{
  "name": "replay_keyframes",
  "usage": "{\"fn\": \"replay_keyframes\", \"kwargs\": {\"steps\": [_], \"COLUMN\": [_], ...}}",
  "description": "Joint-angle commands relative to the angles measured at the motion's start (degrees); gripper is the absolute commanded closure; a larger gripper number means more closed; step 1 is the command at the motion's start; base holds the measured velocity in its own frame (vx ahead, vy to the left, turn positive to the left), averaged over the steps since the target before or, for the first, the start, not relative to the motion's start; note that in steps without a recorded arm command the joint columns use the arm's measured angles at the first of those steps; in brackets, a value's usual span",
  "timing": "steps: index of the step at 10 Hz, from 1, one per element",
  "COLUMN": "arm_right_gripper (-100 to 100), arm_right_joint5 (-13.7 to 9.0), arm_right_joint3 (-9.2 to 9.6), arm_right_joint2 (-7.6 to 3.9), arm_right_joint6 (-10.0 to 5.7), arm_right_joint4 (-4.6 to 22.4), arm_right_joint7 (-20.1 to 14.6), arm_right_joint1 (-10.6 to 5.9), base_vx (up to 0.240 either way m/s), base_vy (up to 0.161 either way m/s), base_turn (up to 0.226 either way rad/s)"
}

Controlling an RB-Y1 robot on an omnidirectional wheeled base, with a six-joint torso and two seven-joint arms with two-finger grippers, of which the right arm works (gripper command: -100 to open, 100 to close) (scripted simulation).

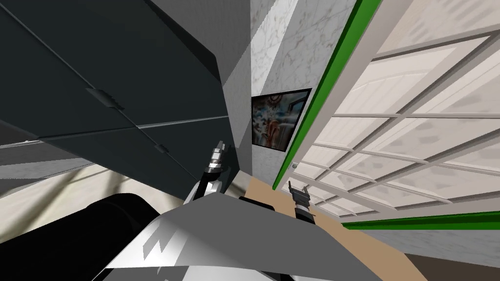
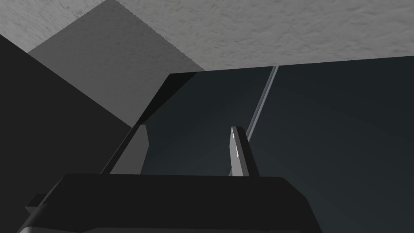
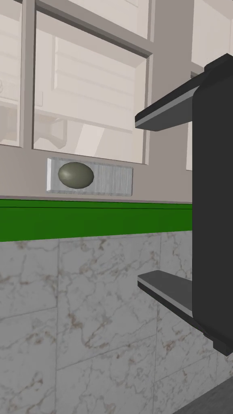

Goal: Pull the door open

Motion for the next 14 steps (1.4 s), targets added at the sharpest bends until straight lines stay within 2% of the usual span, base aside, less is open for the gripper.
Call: {"fn": "replay_keyframes", "kwargs": {"steps": [1,4,6,7,8,11,14], "arm_right_gripper": [-100,-100,-100,-100,-100,-100,-100], "arm_right_joint5": [-1.29,-3.32,-3.8,-3.68,-4.18,-4.91,-5.35], "arm_right_joint3": [0.45,1.12,1.28,1.19,0.53,-0.61,-1.58], "arm_right_joint2": [-0.28,-0.95,-1.1,-1.13,-2.08,-3.61,-4.83], "arm_right_joint6": [-0.81,-1.99,-2.28,-2.0,-2.23,-2.55,-3.17], "arm_right_joint4": [2.26,5.43,6.19,5.72,7.56,9.98,11.17], "arm_right_joint7": [-1.67,-4.26,-4.88,-4.56,-6.07,-8.32,-10.29], "arm_right_joint1": [-0.66,-1.41,-1.6,-1.45,-0.9,-0.36,-0.97], "base_vx": [0.095,0.108,0.084,0.02,0.093,0.177,0.193], "base_vy": [-0.082,-0.069,-0.058,-0.017,-0.016,-0.024,-0.025], "base_turn": [0.084,0.086,0.038,0.005,0.102,0.1,0.106]}}
